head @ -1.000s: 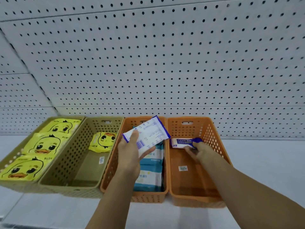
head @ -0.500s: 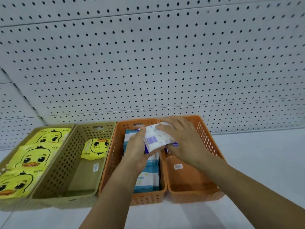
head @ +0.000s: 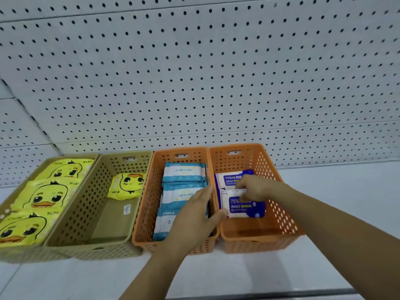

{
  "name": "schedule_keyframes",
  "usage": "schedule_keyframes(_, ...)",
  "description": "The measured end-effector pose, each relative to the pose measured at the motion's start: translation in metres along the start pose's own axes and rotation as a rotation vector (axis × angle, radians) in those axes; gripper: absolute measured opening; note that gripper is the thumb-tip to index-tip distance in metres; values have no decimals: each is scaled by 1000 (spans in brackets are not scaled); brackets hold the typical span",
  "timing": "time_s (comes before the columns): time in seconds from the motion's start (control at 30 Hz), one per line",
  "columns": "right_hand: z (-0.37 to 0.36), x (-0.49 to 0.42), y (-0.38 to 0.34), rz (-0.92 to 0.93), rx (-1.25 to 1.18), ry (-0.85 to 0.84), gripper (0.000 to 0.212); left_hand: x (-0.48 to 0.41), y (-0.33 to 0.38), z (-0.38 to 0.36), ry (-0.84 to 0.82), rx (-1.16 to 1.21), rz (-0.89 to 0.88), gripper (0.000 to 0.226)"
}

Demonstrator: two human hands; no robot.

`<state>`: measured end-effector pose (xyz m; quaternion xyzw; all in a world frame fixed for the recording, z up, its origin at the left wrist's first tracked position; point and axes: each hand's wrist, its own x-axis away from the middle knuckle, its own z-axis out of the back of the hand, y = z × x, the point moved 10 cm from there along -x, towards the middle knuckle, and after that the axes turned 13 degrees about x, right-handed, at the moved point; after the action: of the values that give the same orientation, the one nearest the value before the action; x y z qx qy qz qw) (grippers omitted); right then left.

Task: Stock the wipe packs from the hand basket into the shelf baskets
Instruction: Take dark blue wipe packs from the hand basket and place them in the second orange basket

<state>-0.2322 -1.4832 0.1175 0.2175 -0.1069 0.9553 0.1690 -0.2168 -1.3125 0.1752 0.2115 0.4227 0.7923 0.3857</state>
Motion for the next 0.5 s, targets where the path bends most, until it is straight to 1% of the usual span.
schedule_keyframes(0.03,1,-1,2,-31,68,55,28,0,-2,0,8,2,2,64)
schedule_keyframes(0.1,9,1,3,-83,302,214,42,0,-5,-1,19,6,7,67)
schedule_keyframes(0.13,9,2,1,-85,384,266,48,0,-5,-1,20,8,8,68)
schedule_keyframes(0.17,8,5,-2,-79,409,290,51,0,-5,-1,20,9,7,68)
schedule_keyframes(0.23,0,10,-7,-48,340,249,48,-2,-6,-2,19,-2,3,67)
schedule_keyframes(0.3,-12,15,-11,-22,260,124,46,-4,-8,-3,23,-23,-3,67)
schedule_keyframes(0.4,-19,23,-17,-52,178,-4,45,-6,-15,-5,33,-65,0,69)
schedule_keyframes(0.5,-20,34,-22,-86,53,-69,45,-7,-16,-6,8,-74,-17,69)
